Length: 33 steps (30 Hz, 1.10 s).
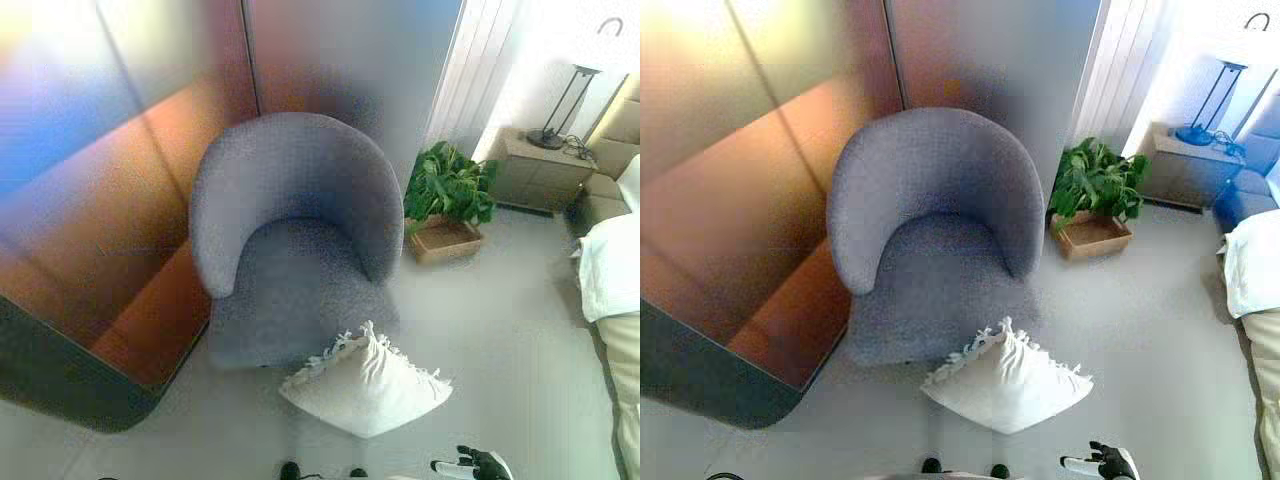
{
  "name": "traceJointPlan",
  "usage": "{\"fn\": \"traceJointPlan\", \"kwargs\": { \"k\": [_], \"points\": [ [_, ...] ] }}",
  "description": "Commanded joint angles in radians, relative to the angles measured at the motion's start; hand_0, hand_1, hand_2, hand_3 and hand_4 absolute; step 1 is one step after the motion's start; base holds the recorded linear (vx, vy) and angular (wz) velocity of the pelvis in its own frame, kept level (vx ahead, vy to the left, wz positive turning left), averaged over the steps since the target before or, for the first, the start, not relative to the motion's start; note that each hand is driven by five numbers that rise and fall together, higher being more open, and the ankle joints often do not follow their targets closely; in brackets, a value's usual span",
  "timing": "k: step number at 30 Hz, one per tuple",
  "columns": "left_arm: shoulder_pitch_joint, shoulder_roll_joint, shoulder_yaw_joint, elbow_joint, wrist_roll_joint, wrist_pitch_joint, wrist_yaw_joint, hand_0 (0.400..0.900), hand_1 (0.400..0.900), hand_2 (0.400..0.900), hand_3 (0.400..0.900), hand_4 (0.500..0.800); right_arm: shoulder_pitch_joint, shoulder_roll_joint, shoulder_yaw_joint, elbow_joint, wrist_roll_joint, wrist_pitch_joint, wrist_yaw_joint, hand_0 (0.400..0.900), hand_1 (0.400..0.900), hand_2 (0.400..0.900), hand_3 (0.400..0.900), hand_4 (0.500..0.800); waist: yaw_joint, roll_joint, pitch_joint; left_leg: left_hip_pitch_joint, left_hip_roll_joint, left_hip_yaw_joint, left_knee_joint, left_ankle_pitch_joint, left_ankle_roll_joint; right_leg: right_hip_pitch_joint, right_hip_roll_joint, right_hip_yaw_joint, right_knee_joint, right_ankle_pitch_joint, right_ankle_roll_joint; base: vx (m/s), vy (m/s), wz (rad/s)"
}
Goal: Pick up the pillow and put it on the sofa.
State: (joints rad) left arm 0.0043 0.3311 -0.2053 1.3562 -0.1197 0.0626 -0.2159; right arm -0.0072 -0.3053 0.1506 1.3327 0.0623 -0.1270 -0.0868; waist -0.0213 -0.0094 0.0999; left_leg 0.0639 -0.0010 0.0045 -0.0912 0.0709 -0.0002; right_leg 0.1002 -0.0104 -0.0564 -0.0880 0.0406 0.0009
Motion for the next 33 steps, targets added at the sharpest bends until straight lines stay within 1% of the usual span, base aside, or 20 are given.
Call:
{"fn": "traceJointPlan", "kwargs": {
  "k": [1, 8, 13, 20, 27, 29, 33],
  "points": [
    [-0.044, 0.009, 0.019, 0.025, 0.018, 0.009, -0.023, 0.900, 0.900, 0.900, 0.900, 0.800, -0.082, -0.055, -0.017, -0.011, -0.015, -0.036, -0.039, 0.900, 0.900, 0.900, 0.900, 0.800, 0.017, -0.020, 0.031, 0.058, -0.054, 0.016, 0.004, -0.096, 0.039, -0.008, 0.010, 0.005, 0.015, 0.002, 0.060, 0.00, 0.000, 0.00],
    [-0.049, 0.013, 0.009, 0.015, 0.004, 0.030, -0.033, 0.900, 0.900, 0.900, 0.900, 0.800, -0.086, -0.061, -0.014, -0.014, -0.035, -0.044, -0.060, 0.900, 0.900, 0.900, 0.900, 0.800, 0.019, -0.017, 0.033, 0.057, -0.055, 0.012, 0.004, -0.096, 0.039, -0.006, 0.010, 0.002, 0.013, 0.001, 0.061, 0.00, 0.000, 0.00],
    [-0.040, 0.014, 0.009, 0.016, 0.002, 0.024, -0.035, 0.900, 0.900, 0.900, 0.900, 0.800, -0.092, -0.073, -0.005, -0.030, -0.073, -0.060, -0.084, 0.900, 0.900, 0.900, 0.900, 0.800, 0.021, -0.014, 0.043, 0.048, -0.053, 0.013, 0.004, -0.092, 0.037, -0.013, 0.007, -0.003, 0.012, 0.004, 0.062, 0.00, -0.009, 0.01],
    [-0.036, 0.028, -0.002, 0.009, 0.000, 0.027, -0.035, 0.900, 0.900, 0.900, 0.900, 0.800, -0.123, -0.112, 0.022, -0.061, -0.165, -0.063, -0.144, 0.900, 0.900, 0.900, 0.900, 0.800, 0.030, -0.006, 0.063, 0.020, -0.054, 0.006, 0.004, -0.082, 0.033, -0.040, 0.000, -0.012, 0.015, 0.011, 0.064, -0.01, -0.035, 0.05],
    [-0.075, 0.049, -0.039, -0.010, -0.040, 0.016, -0.038, 0.900, 0.900, 0.900, 0.900, 0.800, -0.245, -0.192, 0.086, -0.097, -0.218, -0.076, -0.183, 0.900, 0.900, 0.900, 0.900, 0.800, 0.048, 0.018, 0.145, -0.066, -0.053, -0.013, 0.004, -0.050, 0.034, -0.134, -0.007, -0.034, 0.067, 0.001, 0.055, -0.12, -0.045, 0.12],
    [-0.093, 0.056, -0.051, -0.016, -0.059, 0.018, -0.037, 0.900, 0.900, 0.900, 0.900, 0.800, -0.289, -0.219, 0.108, -0.109, -0.226, -0.086, -0.202, 0.900, 0.900, 0.900, 0.900, 0.800, 0.053, 0.031, 0.179, -0.101, -0.055, -0.024, 0.004, -0.035, 0.033, -0.174, -0.006, -0.043, 0.094, -0.005, 0.049, -0.16, -0.037, 0.19],
    [-0.124, 0.066, -0.068, -0.019, -0.087, 0.012, -0.041, 0.900, 0.900, 0.900, 0.900, 0.800, -0.391, -0.278, 0.141, -0.121, -0.228, -0.078, -0.206, 0.900, 0.900, 0.900, 0.900, 0.800, 0.063, 0.059, 0.235, -0.158, -0.060, -0.045, 0.004, -0.012, 0.026, -0.233, -0.008, -0.064, 0.119, -0.008, 0.042, -0.12, -0.018, 0.16]
  ]
}}
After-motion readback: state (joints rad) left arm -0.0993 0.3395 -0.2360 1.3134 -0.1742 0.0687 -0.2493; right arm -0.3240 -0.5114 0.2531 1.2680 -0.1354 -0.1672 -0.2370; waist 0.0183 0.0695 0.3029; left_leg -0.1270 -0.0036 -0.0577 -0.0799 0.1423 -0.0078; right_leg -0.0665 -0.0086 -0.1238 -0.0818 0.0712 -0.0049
